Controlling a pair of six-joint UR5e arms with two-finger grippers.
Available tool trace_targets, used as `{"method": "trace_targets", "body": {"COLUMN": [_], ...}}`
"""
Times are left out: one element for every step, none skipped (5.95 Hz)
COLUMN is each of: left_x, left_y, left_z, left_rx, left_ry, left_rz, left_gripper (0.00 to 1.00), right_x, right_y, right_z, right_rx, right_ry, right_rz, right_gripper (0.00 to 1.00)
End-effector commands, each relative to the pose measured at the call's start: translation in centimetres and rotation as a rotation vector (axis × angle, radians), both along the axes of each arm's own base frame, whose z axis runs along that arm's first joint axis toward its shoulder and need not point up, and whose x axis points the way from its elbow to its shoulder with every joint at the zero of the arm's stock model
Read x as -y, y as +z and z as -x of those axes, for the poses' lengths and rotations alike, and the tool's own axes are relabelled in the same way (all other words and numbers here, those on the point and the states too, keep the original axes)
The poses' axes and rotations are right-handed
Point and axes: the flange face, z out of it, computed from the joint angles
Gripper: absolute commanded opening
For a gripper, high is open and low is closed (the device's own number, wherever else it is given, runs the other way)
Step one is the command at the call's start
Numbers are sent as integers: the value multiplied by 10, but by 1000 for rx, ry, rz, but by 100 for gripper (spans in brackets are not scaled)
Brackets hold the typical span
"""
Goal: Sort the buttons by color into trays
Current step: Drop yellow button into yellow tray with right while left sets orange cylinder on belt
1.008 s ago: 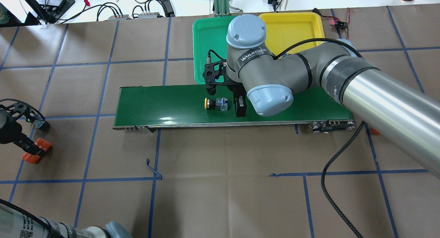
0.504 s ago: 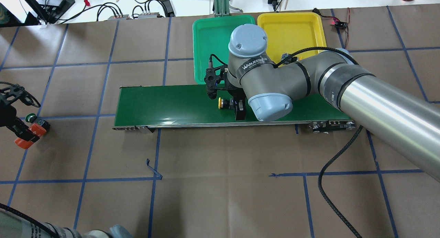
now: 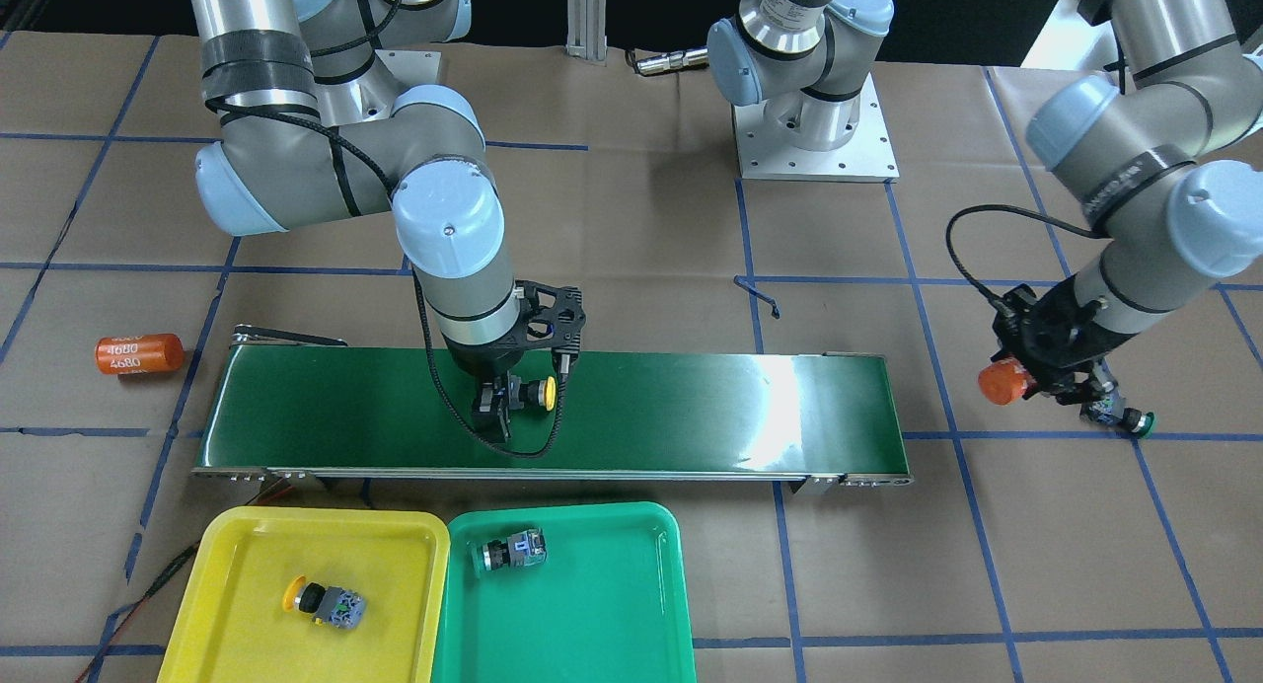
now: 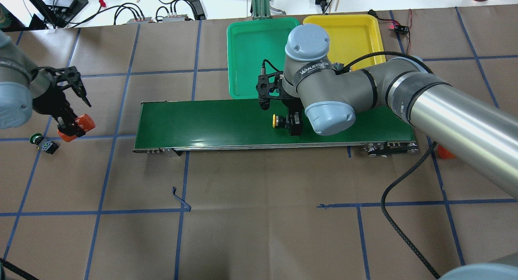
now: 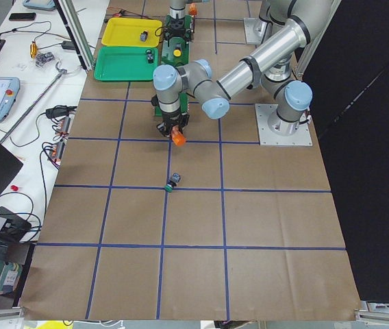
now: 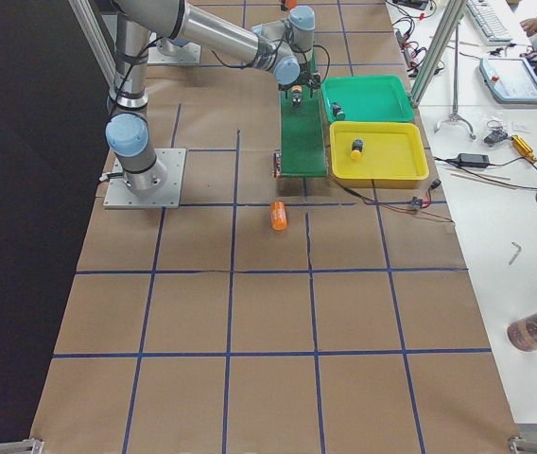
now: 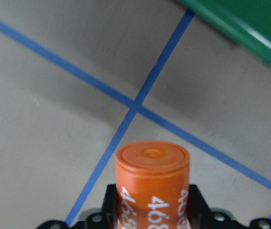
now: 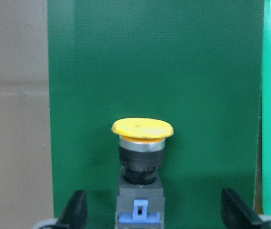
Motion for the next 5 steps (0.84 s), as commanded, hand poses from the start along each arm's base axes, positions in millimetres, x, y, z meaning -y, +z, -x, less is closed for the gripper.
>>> {"method": "trace_targets", "body": {"left_x": [5, 1, -1, -2, -2], "left_y": [2, -9, -14, -12, -18], "left_z": [107, 134, 157, 167, 168], "left_rx": [2, -10, -7, -2, -8], "left_ry": [-267, -319, -347, -364, -367], "left_rz": [-1, -16, -19, -7, -18], "left_gripper": [0, 0, 1, 1, 3], "right_x": [8, 10, 14, 17, 19], "right_y": [-3, -6, -8, -6, -5], "right_z": [23, 32, 51, 64, 70], "right_rx": [-6, -8, -13, -64, -75], "right_ry": [-22, -32, -19, -16, -5], "right_rz": [-13, -18, -23, -15, -9], "right_gripper": [82, 72, 42, 20, 9]}}
